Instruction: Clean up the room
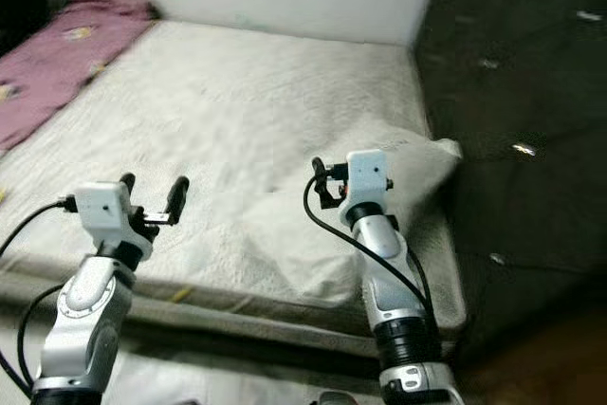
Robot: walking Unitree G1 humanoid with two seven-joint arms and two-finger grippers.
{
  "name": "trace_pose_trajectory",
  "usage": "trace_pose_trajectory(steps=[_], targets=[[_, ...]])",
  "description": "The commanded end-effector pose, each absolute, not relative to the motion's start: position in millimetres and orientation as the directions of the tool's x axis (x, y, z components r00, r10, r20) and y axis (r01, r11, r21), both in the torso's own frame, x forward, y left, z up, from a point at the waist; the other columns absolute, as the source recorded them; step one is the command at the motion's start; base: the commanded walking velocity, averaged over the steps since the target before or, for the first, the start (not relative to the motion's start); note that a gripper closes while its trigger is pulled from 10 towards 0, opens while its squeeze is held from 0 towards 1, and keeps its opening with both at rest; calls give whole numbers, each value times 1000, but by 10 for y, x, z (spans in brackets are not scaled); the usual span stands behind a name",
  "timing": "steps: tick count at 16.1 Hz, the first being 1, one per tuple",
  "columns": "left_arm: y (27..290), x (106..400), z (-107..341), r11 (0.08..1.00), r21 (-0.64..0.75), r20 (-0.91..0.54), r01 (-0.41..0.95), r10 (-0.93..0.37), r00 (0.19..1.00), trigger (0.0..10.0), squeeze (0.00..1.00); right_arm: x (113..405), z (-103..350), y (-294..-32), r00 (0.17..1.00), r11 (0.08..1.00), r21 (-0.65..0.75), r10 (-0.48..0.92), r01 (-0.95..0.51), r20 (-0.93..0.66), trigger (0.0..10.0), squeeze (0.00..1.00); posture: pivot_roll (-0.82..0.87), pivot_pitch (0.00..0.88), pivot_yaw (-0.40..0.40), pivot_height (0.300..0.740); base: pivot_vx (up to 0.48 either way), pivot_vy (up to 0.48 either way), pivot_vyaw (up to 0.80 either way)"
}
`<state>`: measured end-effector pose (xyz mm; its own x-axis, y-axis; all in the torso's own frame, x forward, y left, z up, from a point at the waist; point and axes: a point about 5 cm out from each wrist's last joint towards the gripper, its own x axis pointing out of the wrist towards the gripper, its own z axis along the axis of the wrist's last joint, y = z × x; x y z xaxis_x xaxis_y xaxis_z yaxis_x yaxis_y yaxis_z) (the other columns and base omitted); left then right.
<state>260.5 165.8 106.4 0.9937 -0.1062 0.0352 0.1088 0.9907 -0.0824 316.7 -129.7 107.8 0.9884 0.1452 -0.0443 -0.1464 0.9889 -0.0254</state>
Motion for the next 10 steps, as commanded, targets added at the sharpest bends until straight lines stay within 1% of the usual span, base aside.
trace_pose_trajectory(steps=[1, 5, 6, 10], targets=[[1620, 2618, 1115, 988, -80, 58, 133, -129, 990, 10000, 0, 3177, 1099, -1331, 990, 990, -28, 138, -139, -41, 10000, 0, -77, 0, -27, 740, 368, 0, 0], [1617, 2614, 1111, 988, -81, 57, 135, -130, 990, 10000, 0, 3177, 1097, -1329, 989, 989, -30, 142, -143, -41, 10000, 0, -77, 0, -28, 740, 374, 0, 0], [1620, 2616, 1103, 989, -78, 49, 129, -125, 991, 10000, 0, 3177, 1097, -1329, 989, 989, -30, 142, -143, -41, 10000, 0, -77, 0, -28, 740, 240, 0, 0], [1625, 2626, 1079, 989, -76, 28, 123, -121, 992, 10000, 0, 3180, 1096, -1331, 989, 990, -28, 140, -141, -43, 10000, 0, -75, 0, -28, 740, 0, 0, 0]])
